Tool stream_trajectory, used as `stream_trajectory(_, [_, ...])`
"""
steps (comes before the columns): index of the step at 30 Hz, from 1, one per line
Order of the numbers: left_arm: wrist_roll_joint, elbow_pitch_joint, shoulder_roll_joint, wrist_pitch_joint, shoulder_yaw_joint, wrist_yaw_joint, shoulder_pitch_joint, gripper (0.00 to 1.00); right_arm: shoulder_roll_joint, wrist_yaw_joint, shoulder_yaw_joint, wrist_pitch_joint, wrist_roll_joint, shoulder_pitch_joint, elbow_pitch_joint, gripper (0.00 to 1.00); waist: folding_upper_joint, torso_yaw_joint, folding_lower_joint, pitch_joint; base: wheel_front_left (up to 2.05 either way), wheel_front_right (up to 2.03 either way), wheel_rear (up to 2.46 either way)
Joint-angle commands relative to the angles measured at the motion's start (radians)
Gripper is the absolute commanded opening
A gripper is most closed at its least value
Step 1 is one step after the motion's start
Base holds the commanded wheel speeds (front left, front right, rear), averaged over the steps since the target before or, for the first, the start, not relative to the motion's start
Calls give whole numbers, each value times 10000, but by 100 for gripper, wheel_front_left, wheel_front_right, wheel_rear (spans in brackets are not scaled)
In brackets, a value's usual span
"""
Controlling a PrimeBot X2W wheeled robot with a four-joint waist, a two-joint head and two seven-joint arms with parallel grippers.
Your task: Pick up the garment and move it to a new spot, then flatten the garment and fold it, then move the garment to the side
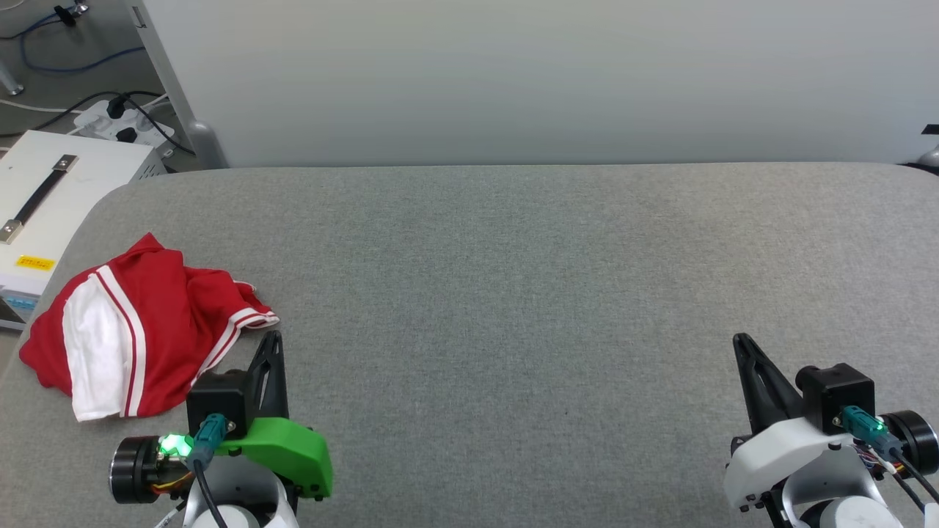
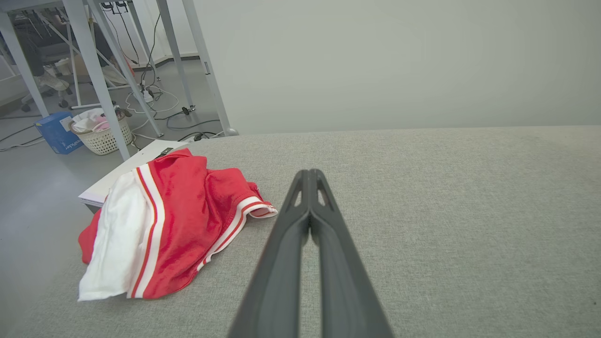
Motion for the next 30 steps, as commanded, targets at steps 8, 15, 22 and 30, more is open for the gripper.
stream_trajectory(8, [95, -24, -43, -7, 7, 41, 55, 0, 11, -7, 5, 28, -97, -163, 16, 0, 0, 0, 0, 0, 0, 0, 0])
stream_trajectory(15, [95, -24, -43, -7, 7, 41, 55, 0, 11, -7, 5, 28, -97, -163, 16, 0, 0, 0, 0, 0, 0, 0, 0])
stream_trajectory(22, [95, -24, -43, -7, 7, 41, 55, 0, 11, -7, 5, 28, -97, -163, 16, 0, 0, 0, 0, 0, 0, 0, 0])
stream_trajectory(30, [95, -24, -43, -7, 7, 41, 55, 0, 11, -7, 5, 28, -97, -163, 16, 0, 0, 0, 0, 0, 0, 0, 0])
